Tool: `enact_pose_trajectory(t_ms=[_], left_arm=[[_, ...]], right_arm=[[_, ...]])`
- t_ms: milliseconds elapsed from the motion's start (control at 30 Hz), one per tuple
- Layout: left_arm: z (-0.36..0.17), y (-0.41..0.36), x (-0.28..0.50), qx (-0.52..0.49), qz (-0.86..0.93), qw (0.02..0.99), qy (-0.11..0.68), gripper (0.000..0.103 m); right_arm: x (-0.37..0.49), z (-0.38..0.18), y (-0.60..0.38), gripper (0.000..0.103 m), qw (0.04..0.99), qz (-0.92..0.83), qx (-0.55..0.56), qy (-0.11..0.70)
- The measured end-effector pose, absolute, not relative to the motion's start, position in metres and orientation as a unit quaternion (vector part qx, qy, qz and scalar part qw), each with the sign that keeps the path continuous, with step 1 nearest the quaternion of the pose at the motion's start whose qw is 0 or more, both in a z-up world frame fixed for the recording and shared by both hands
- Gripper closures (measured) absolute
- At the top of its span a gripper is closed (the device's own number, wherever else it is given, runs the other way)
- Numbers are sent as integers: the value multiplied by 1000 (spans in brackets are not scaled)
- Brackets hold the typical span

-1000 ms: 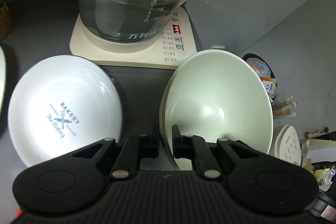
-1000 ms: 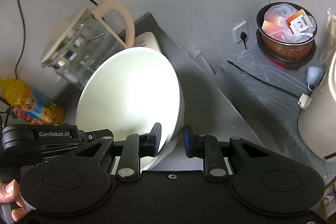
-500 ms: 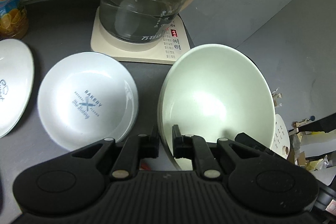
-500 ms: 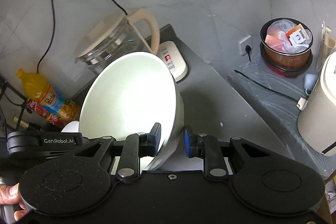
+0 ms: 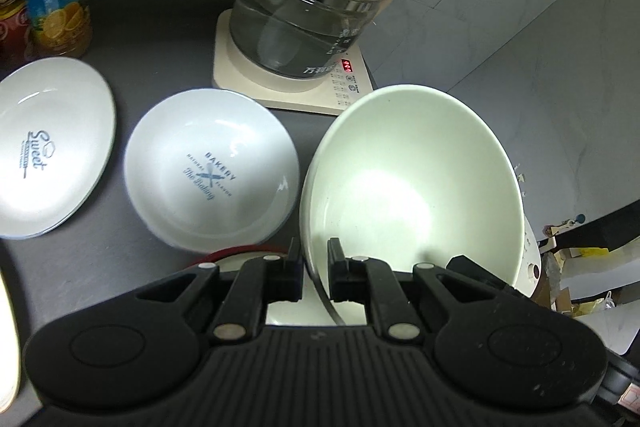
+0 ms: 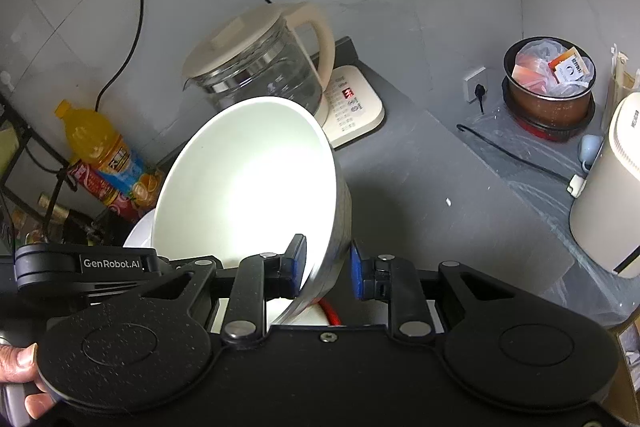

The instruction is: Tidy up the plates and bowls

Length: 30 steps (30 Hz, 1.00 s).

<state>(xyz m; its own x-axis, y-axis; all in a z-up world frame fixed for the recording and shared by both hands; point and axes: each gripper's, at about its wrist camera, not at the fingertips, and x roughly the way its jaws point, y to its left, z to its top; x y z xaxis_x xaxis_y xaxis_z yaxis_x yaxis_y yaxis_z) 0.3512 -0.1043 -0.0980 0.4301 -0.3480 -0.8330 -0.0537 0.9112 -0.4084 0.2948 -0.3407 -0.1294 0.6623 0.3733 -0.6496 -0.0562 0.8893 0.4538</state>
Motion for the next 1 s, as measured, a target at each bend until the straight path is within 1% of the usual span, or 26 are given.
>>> enact_pose_trajectory(t_ms=[267, 600, 1000], left_arm=[[-98, -85, 328, -193, -95, 822, 527, 93], [-107, -68, 299, -197, -94, 814, 539, 93], [-132, -51, 276, -208, -83, 790, 570, 93]], right_arm=[[271, -130, -325, 80, 889, 120, 191, 400], [249, -145, -312, 80, 879, 123, 194, 418], [241, -164, -298, 85, 872, 108, 196, 435]])
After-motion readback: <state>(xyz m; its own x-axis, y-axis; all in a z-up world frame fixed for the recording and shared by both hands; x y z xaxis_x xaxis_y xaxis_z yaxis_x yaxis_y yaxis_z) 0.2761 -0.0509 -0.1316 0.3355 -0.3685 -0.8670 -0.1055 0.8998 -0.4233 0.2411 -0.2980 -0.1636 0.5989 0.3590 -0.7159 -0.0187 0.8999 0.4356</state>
